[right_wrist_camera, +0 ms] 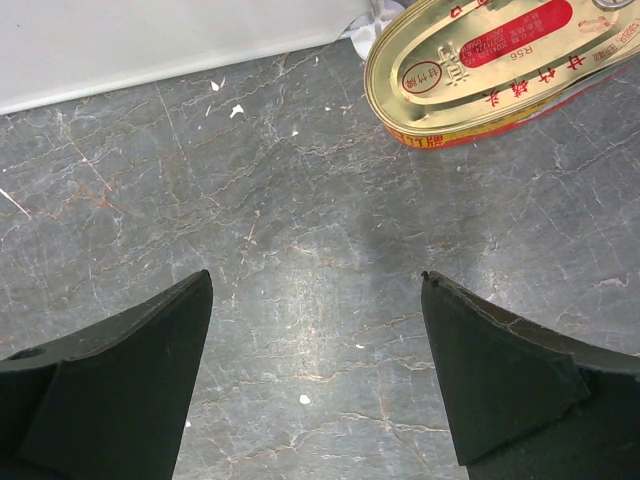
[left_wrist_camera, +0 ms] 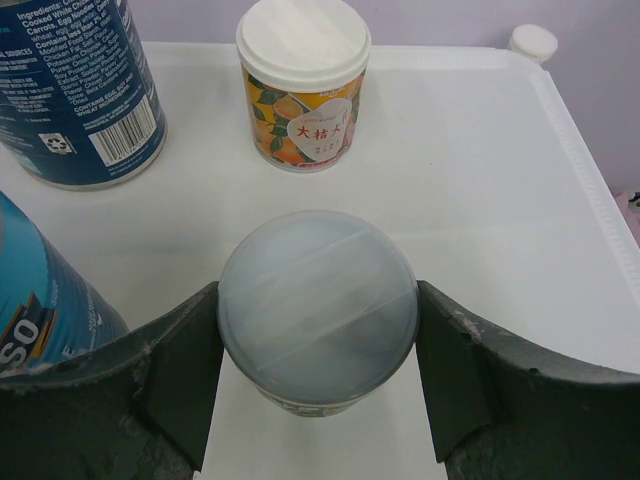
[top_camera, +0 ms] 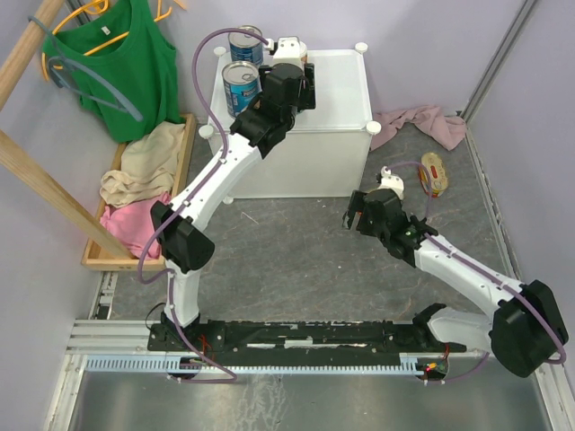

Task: Place and organize the canned foods onto the counter
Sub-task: Place the canned food on the counter.

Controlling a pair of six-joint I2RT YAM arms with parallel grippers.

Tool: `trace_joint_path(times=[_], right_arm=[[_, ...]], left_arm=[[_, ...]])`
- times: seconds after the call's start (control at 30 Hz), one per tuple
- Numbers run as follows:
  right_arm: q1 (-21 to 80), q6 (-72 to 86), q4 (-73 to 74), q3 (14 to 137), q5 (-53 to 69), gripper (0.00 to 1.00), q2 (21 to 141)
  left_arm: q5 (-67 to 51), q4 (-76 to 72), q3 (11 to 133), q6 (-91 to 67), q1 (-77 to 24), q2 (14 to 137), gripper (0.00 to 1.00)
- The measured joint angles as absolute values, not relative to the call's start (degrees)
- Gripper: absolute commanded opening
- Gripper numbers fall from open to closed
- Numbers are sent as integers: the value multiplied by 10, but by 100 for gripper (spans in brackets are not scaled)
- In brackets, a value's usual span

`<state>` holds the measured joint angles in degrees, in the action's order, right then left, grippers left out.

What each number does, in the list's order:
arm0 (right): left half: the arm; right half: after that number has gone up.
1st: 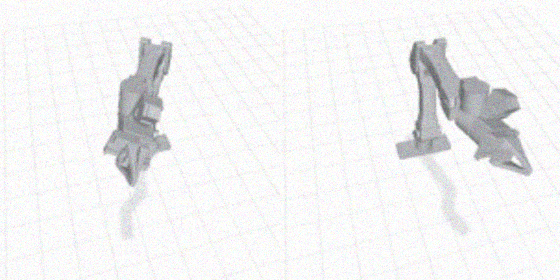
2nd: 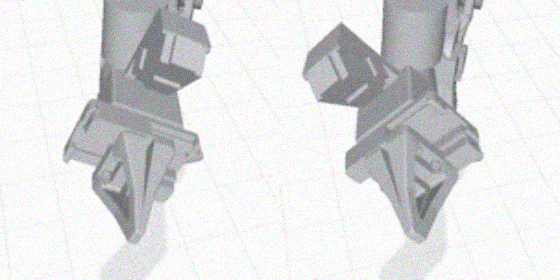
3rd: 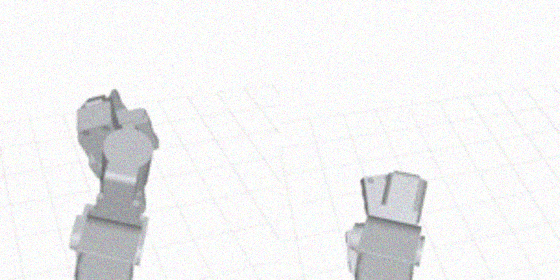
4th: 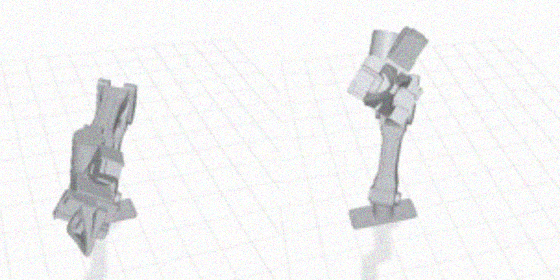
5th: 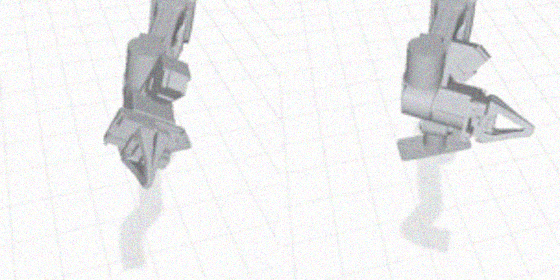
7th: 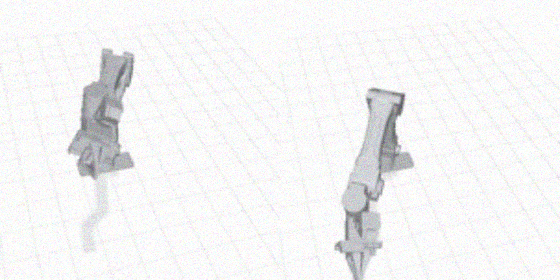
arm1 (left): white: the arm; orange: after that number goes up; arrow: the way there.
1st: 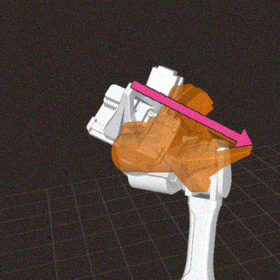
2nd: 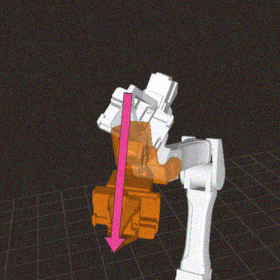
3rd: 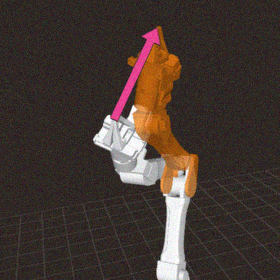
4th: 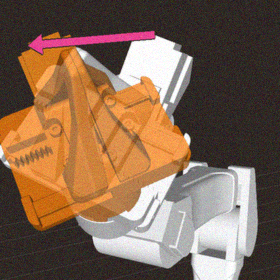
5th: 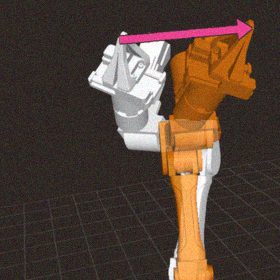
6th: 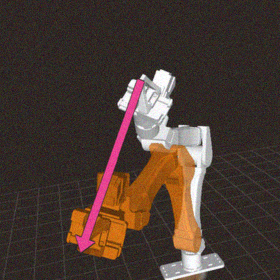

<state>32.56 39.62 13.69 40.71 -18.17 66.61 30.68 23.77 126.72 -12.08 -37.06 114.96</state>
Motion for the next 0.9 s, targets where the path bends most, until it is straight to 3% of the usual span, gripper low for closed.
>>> trace_joint_path(times=[0.63,0.9], right_arm=[[326,396,124,415,-180,93,691],[325,396,124,415,-180,93,691]], left_arm=[[283,213,1278,-121,-361,1166,80],[279,213,1278,-121,-360,1172,96]])
